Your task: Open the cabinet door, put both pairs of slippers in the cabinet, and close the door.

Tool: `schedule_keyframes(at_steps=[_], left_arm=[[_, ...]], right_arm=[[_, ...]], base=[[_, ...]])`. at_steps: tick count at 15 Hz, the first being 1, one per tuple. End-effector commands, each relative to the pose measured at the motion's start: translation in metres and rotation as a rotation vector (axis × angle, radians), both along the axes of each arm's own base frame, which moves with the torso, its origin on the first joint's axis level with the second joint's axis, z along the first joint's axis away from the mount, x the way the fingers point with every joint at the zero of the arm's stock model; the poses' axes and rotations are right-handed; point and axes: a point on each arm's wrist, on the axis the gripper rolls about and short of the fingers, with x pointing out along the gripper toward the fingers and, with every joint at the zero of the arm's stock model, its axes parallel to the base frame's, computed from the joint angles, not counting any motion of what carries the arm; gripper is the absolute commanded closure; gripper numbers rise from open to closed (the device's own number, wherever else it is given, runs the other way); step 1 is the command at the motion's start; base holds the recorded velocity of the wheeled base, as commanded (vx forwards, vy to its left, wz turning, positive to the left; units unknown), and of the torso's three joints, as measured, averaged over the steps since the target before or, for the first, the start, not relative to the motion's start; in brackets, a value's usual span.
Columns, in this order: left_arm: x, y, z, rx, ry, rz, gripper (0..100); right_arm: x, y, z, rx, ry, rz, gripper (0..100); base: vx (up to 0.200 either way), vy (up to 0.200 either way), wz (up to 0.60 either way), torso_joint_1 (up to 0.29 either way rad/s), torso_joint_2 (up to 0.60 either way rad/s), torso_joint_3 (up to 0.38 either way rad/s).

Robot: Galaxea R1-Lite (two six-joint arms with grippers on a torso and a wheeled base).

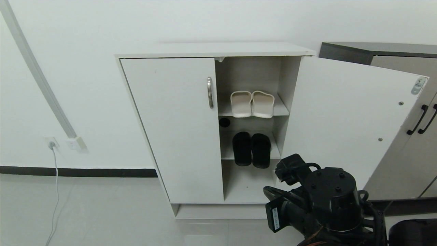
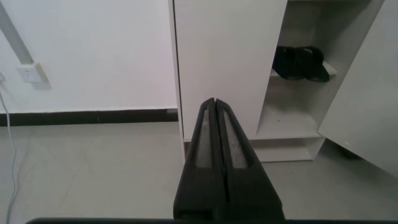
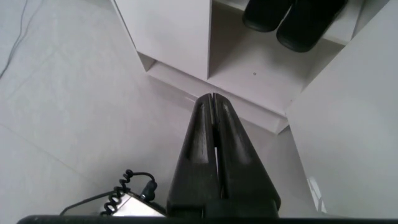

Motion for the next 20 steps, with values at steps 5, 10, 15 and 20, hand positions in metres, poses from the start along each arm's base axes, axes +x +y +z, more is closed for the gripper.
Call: schedule_keyframes(at_steps=[5, 10, 15, 20], left_arm=[[0.0001, 0.0, -0.0001, 0.0, 0.002, 0.0, 100], [0.0001, 0.0, -0.0001, 0.0, 0.002, 0.0, 100], [0.0001, 0.0, -0.0001, 0.0, 0.002, 0.0, 100], [0.0001, 0.0, -0.0001, 0.0, 0.002, 0.0, 100]], right_arm=[[-0.0003, 0.0013, -0.0036, -0.011, 0.008, 0.004, 100], [0.0008, 0.0028, -0.0081, -0.024, 0.017, 0.004, 100], [0.0012, 0.0032, -0.0095, -0.028, 0.02, 0.002, 100], [0.0006, 0.0033, -0.0098, -0.029, 0.021, 0.004, 100]], base=[[0.0, 0.0, 0.0, 0.038, -0.39, -0.342], [0.0, 0.0, 0.0, 0.111, -0.45, -0.349], [0.0, 0.0, 0.0, 0.147, -0.48, -0.331], [0.0, 0.0, 0.0, 0.188, -0.5, -0.316]])
